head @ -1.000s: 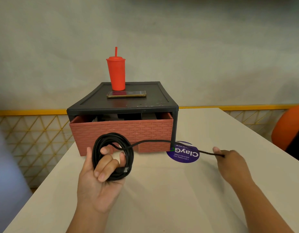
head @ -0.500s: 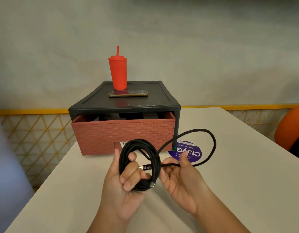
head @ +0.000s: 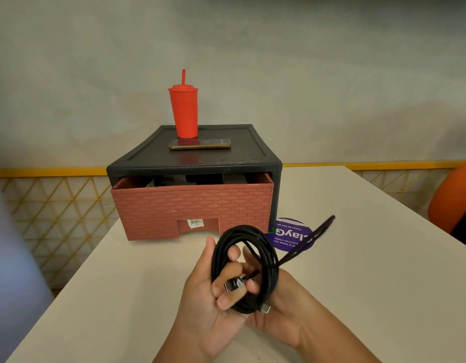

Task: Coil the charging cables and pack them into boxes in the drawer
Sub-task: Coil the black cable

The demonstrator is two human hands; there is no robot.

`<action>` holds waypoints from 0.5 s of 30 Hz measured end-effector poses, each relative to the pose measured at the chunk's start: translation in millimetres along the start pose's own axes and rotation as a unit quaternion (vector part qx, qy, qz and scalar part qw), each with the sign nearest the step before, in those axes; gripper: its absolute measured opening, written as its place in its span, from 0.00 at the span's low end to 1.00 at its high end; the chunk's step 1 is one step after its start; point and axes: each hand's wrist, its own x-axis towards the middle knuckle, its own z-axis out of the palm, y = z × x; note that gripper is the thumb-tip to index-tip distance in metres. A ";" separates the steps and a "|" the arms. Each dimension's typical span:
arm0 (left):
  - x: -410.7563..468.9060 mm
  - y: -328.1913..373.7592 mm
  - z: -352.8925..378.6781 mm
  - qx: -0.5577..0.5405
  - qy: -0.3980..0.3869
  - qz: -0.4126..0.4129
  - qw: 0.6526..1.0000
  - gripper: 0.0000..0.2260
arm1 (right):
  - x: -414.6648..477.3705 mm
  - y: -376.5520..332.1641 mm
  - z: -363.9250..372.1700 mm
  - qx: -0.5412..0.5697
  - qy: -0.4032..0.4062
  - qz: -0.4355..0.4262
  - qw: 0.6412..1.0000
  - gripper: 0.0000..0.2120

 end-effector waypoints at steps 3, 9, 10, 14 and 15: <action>-1.6 6.2 6.4 0.022 0.067 0.029 0.997 0.22 | -0.1 -2.7 1.7 -0.051 0.003 0.027 0.998 0.12; -2.3 15.9 5.7 0.137 0.096 0.080 0.983 0.21 | -0.3 -4.4 -4.2 0.073 0.016 -0.022 0.997 0.14; -2.1 15.3 5.1 0.168 0.102 0.089 0.976 0.21 | -0.5 -4.8 -4.5 0.075 -0.001 -0.034 0.997 0.17; -2.9 11.2 5.6 0.244 0.105 0.097 0.959 0.21 | -0.5 -4.5 -8.4 0.064 -0.094 -0.087 0.990 0.25; -2.9 10.5 5.6 0.253 0.103 0.096 0.957 0.21 | -0.6 -4.5 -10.0 0.051 -0.113 -0.098 0.987 0.25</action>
